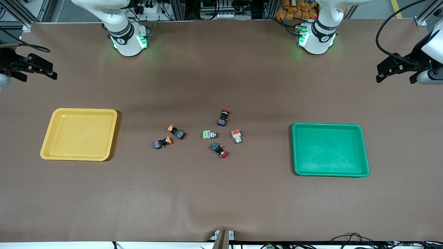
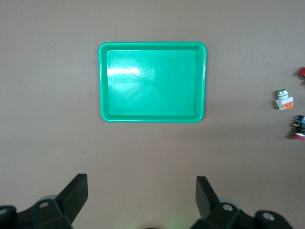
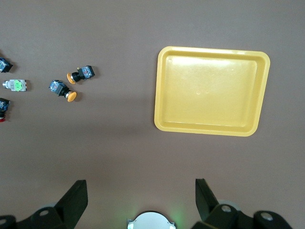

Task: Place green and yellow buttons in trays
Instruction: 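Move the left gripper toward the cluster of buttons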

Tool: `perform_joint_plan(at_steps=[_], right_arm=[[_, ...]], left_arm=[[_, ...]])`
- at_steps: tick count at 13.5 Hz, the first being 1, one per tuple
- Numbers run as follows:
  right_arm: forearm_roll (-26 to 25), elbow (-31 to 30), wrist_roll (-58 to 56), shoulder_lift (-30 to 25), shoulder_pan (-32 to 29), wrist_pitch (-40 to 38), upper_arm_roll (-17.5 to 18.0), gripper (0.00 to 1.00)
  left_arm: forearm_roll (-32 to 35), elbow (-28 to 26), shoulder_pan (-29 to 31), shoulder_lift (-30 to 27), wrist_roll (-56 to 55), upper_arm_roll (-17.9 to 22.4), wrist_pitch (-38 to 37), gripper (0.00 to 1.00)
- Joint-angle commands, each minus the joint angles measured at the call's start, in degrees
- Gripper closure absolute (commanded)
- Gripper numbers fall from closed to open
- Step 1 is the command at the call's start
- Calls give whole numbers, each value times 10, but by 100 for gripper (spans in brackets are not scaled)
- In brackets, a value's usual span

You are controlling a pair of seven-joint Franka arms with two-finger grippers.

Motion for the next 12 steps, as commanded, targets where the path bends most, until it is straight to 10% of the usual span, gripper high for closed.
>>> perform_joint_plan(at_steps=[1, 12], right_arm=[[3, -7, -2, -9, -5, -2, 4, 0], [11, -6, -2, -9, -6, -2, 3, 0]], left_arm=[[-6, 3, 5, 2, -3, 2, -3, 0], [-10, 32, -6, 38, -7, -2, -2, 0]])
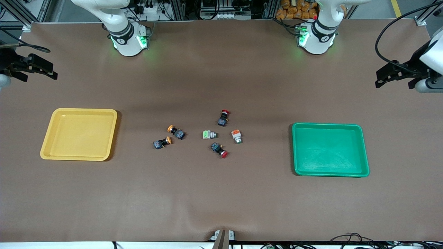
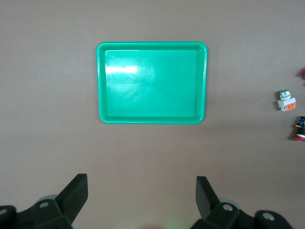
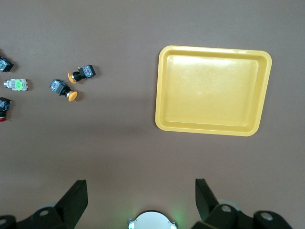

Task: Place green and yellow buttons in trays
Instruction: 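Move the left gripper toward the cluster of buttons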

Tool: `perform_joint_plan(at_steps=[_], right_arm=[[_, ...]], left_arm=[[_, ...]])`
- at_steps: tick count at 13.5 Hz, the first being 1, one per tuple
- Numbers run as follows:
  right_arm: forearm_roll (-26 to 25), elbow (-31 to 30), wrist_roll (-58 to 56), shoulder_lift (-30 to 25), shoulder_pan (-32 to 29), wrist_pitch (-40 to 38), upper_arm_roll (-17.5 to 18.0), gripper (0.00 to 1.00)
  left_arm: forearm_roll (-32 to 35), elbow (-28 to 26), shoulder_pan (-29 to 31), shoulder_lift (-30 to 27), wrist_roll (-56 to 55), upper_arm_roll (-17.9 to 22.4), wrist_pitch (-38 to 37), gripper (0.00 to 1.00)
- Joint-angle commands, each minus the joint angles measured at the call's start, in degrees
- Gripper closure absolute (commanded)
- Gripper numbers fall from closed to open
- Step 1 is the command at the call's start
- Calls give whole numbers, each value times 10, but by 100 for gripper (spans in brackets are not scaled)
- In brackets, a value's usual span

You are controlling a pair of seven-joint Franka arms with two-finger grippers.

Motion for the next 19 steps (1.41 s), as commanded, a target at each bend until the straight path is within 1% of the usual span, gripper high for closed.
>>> perform_joint_plan(at_steps=[1, 4, 8, 11, 13, 15, 16, 19], right_arm=[[8, -5, -2, -9, -6, -2, 3, 0], [9, -5, -2, -9, -6, -2, 3, 0], [9, -4, -2, -9, -6, -2, 3, 0], [9, -4, -2, -9, -6, -2, 3, 0], [9, -4, -2, -9, -6, -2, 3, 0], [9, -4, -1, -9, -6, -2, 3, 0], [9, -4, -1, -9, -6, -2, 3, 0], [9, -4, -1, -8, -6, -2, 3, 0]], left_arm=[[-18, 18, -5, 13, -16, -4, -3, 0], [-53, 17, -5, 24, -31, -7, -2, 0], [-54, 16, -5, 46, -108, -55, 24, 0], [-52, 9, -5, 71, -180, -101, 60, 0], [-47, 2, -9, 105, -223, -132, 77, 0], [-43, -37, -42, 113, -284, -136, 154, 0], [-29, -51, -56, 117, -315, -137, 185, 0], [32, -52, -106, 160, -378, -138, 210, 0]])
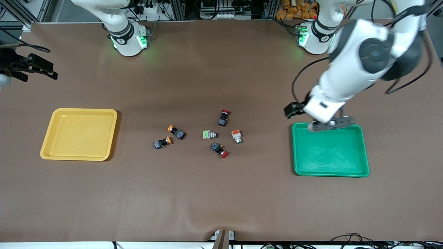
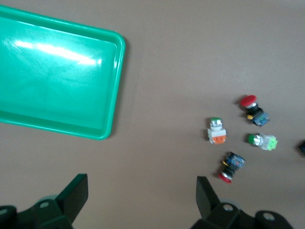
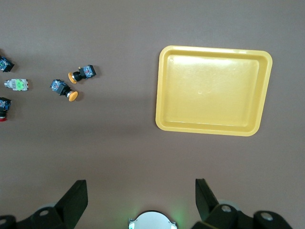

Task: Place green and yellow buttons in trays
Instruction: 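Grasp the green button with orange base using the left gripper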

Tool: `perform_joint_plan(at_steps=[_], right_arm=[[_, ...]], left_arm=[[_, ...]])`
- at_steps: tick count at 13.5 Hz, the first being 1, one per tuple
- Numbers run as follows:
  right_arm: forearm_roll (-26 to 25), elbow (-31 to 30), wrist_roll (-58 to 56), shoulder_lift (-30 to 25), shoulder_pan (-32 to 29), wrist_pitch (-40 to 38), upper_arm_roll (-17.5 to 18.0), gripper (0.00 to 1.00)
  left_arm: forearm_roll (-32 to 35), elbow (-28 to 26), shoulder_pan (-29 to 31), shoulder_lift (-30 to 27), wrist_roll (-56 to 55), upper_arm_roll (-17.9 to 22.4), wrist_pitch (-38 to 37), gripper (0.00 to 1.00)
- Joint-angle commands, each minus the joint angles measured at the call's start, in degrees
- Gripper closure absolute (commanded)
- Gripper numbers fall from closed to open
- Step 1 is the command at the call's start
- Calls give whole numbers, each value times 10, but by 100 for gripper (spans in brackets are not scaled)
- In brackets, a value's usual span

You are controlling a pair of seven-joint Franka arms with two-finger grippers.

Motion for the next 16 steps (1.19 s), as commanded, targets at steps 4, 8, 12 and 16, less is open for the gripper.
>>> perform_joint_plan(at_steps=[4, 8, 12, 16], right_arm=[[8, -4, -1, -8, -6, -2, 3, 0], [8, -3, -1, -8, -6, -4, 3, 0], [23, 8, -1, 0, -6, 1, 4, 0], [18, 36, -3, 31, 19, 10, 10, 0]], left_arm=[[37, -2, -62, 69, -52, -1, 58, 0], [54, -3, -85, 120, -57, -1, 105, 0], [58, -4, -103, 173, -89, 0, 175, 0], [99, 3, -130, 227, -170, 2, 235, 0]])
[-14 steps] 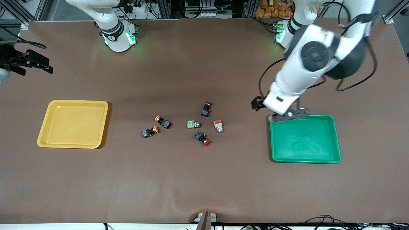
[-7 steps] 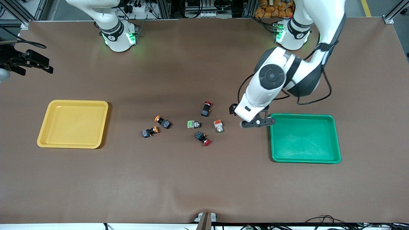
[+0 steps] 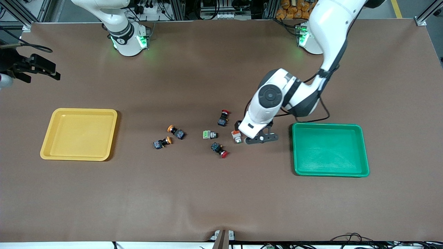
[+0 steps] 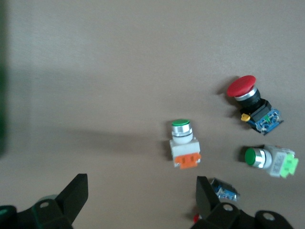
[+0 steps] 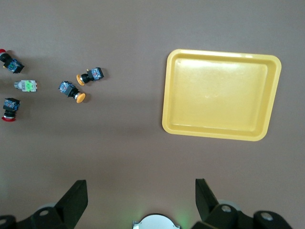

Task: Place green and yellow buttons in trays
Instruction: 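Grasp the green button with orange base using the left gripper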

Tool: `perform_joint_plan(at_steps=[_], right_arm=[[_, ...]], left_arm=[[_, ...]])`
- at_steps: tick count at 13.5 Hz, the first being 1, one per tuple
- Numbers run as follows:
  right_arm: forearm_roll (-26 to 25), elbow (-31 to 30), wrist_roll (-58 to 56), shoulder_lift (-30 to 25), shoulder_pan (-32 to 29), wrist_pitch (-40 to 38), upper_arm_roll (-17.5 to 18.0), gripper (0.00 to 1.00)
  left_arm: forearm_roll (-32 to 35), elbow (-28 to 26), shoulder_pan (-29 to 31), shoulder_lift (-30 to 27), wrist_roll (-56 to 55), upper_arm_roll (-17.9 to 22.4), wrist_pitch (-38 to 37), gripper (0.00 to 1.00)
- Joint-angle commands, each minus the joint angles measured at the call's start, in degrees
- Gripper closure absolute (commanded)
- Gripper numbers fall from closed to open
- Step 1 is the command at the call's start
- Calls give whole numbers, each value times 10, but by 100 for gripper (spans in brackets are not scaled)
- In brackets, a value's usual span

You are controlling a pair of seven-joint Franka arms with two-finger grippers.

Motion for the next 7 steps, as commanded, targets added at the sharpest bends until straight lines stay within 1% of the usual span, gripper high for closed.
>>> perform_joint_plan(at_steps=[1, 3, 5, 7], right_arm=[[9, 33, -1, 34, 18, 4, 4, 0], [8, 39, -2, 66, 38, 16, 4, 0], [9, 40, -1, 74, 53, 20, 4, 0], [9, 43, -1, 119, 61, 36, 4, 0]], left_arm=[[35, 12, -20, 35, -58, 3, 38, 0], [44, 13, -26, 56, -88, 4, 63, 0], [46, 14, -33, 71, -110, 5, 90, 0], [45, 29, -49, 89, -116, 13, 97, 0]])
